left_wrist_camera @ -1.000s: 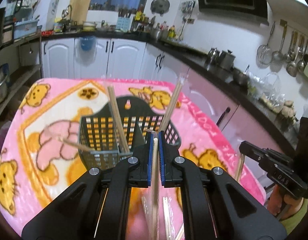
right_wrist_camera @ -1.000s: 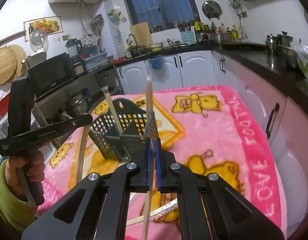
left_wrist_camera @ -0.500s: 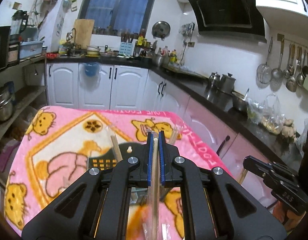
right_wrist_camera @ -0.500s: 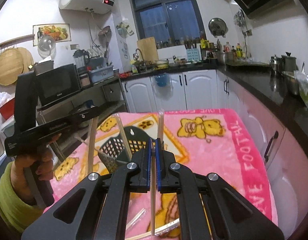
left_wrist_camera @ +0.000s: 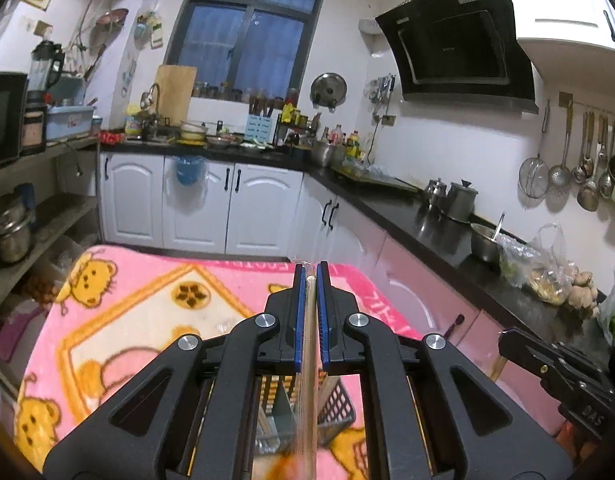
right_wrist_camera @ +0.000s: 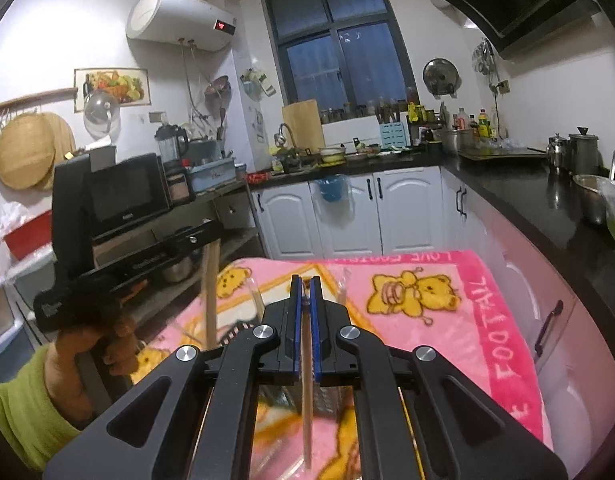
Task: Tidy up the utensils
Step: 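Lift the left tool's chopstick upright over the caddy while the right tool carries its own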
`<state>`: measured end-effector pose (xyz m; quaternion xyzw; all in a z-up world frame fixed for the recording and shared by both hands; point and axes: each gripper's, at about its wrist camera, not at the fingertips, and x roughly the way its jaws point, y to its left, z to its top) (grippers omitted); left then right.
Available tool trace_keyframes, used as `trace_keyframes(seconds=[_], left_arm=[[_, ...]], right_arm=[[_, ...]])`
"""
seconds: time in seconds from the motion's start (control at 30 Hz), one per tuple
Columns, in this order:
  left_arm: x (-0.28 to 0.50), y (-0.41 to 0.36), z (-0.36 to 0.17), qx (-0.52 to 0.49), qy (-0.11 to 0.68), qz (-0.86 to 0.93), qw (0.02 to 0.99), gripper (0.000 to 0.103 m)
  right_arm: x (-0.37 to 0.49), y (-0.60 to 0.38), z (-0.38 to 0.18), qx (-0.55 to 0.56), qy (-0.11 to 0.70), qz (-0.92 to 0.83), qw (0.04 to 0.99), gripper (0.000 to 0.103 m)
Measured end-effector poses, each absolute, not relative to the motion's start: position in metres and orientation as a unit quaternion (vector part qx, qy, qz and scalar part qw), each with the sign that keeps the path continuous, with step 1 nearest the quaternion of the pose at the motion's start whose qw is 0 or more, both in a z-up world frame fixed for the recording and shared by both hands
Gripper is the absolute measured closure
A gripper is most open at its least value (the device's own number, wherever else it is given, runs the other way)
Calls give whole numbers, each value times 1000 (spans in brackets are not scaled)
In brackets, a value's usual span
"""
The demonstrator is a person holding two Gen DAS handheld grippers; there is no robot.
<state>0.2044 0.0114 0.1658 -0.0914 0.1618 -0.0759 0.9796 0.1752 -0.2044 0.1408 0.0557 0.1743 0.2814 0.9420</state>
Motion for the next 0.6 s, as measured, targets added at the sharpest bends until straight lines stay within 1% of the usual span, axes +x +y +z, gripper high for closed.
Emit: trace_keyframes(seconds=[0.3,0.6], left_arm=[[224,15,185,-100,137,-71,983,100],[244,17,185,-106,129,-66,984,100]], right_arm=[[193,-193,178,53,149,284,946,99],[212,-186,197,57,127,288,947,99]])
